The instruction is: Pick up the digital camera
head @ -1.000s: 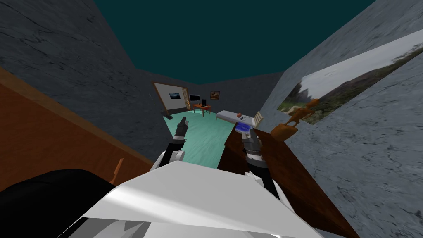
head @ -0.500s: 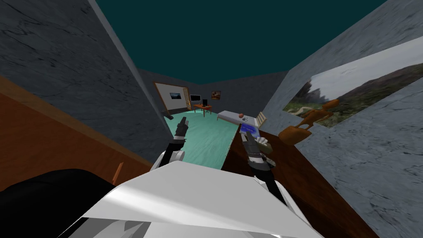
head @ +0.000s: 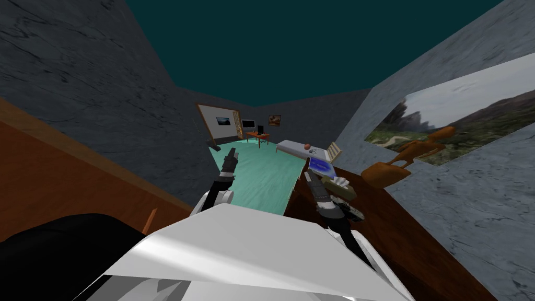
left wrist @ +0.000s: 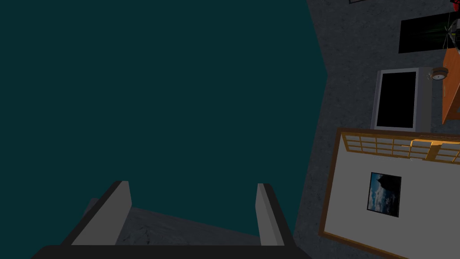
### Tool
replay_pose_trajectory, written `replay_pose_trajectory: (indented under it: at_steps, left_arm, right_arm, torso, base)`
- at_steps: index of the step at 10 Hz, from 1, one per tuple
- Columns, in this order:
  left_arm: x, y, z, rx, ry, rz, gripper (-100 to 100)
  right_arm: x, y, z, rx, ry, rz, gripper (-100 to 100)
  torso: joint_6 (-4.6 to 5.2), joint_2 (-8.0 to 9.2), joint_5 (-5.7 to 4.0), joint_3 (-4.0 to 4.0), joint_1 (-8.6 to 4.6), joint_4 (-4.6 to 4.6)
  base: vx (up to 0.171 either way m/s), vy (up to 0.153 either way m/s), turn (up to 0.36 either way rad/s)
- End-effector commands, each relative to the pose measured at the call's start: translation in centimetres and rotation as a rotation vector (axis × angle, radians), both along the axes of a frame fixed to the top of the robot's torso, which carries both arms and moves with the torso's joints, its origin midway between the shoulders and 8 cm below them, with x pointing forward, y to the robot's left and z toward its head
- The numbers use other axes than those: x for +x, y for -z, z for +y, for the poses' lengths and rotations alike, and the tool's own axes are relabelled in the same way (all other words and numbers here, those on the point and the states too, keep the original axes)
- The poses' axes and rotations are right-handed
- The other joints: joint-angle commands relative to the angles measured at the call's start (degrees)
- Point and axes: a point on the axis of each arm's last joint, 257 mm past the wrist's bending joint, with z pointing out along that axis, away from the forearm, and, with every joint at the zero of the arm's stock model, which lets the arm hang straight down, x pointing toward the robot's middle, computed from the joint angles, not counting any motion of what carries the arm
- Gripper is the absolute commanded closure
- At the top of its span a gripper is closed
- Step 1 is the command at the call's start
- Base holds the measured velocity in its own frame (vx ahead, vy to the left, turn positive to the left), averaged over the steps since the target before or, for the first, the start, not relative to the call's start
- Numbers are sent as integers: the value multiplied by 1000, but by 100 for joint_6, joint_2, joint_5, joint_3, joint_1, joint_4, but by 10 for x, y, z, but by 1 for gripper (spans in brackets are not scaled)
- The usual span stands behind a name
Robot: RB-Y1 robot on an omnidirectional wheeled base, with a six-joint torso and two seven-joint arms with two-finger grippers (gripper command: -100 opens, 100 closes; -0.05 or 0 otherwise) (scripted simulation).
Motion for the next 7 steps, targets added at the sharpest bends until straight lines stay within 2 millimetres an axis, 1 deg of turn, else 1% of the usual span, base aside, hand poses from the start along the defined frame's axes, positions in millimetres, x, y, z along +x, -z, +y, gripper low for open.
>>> replay_pose_trajectory:
  at_steps: [1,2,3,4,5,6,7]
  left_arm:
    - [0,0,0,0,0,0,0]
    - [0,0,0,0,0,0,0]
    - [0,0,0,0,0,0,0]
    - [0,0,0,0,0,0,0]
    - [0,0,0,0,0,0,0]
    - [0,0,0,0,0,0,0]
    - [0,0,0,0,0,0,0]
  right_arm:
    - [-1,5,1,-50,-15,8,-100]
    - [-3,14,0,-117,-23,19,-100]
    - [-3,16,2,-136,-36,23,-100]
    - [-5,26,0,-205,-44,34,-100]
    - [-6,27,2,-228,-60,38,-100]
    - [-8,38,0,-297,-69,49,-100]
    - [-9,39,1,-319,-84,53,-100]
  torso:
    - [0,0,0,0,0,0]
    - [0,3,1,1,1,0]
    - [-1,1,2,0,6,0]
    - [0,2,1,0,-2,0]
    - [-1,0,1,0,0,0]
    - [0,7,0,3,-5,1]
    - [0,4,1,2,3,1]
  base:
    - [50,124,7]
    - [57,137,43]
    - [53,110,13]
    - [60,119,38]
    - [38,102,14]
    - [50,127,36]
    - [40,104,10]
